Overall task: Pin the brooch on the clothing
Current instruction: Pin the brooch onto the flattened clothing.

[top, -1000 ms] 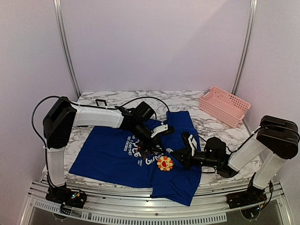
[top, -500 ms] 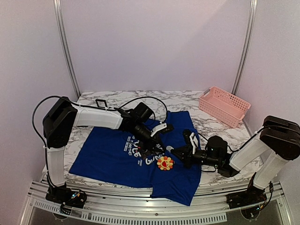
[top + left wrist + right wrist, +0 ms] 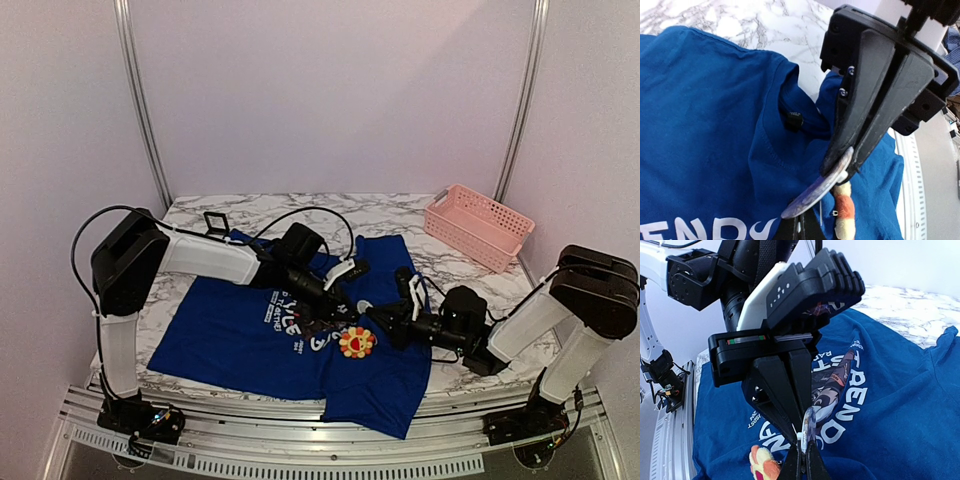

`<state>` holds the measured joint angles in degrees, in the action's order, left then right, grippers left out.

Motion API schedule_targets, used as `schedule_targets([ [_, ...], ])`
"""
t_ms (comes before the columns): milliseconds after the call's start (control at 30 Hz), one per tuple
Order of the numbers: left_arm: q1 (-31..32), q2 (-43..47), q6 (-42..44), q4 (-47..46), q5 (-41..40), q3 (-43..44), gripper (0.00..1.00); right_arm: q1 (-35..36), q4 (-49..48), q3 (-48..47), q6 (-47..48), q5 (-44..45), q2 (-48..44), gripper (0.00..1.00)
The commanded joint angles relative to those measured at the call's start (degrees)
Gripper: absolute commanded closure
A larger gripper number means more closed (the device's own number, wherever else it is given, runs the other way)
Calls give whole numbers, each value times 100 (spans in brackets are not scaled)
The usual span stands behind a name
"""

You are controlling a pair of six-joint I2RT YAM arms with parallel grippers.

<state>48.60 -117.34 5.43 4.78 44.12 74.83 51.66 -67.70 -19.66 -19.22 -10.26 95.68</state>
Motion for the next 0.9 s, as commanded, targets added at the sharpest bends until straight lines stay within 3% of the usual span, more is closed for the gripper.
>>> schedule_targets([
  [0,194,82,-191,-1959,-270,66,100,352,-1161,-490,-237,-1437,120,100],
  [233,136,215,6,-1597,-338,-20,100,343,-1282,-323,-355,-1300,77,100],
  [333,34,340,461,-1008,-298,-12,88,253,-1489,-87,-410,-1277,-6,100],
  [467,-113,459,1683,263,-47,141,58,158,-1083,-48,-232,-1288,-167,100],
  [533,-173,479,2351,956,59,312,49,106,-909,-24,-143,-1292,-247,100],
  [767,-404,378,5172,3923,497,1095,40,-232,-551,62,-13,-1738,-360,100],
  [867,-476,308,5750,4648,612,1412,39,-417,-372,-4,88,-2033,-362,100],
])
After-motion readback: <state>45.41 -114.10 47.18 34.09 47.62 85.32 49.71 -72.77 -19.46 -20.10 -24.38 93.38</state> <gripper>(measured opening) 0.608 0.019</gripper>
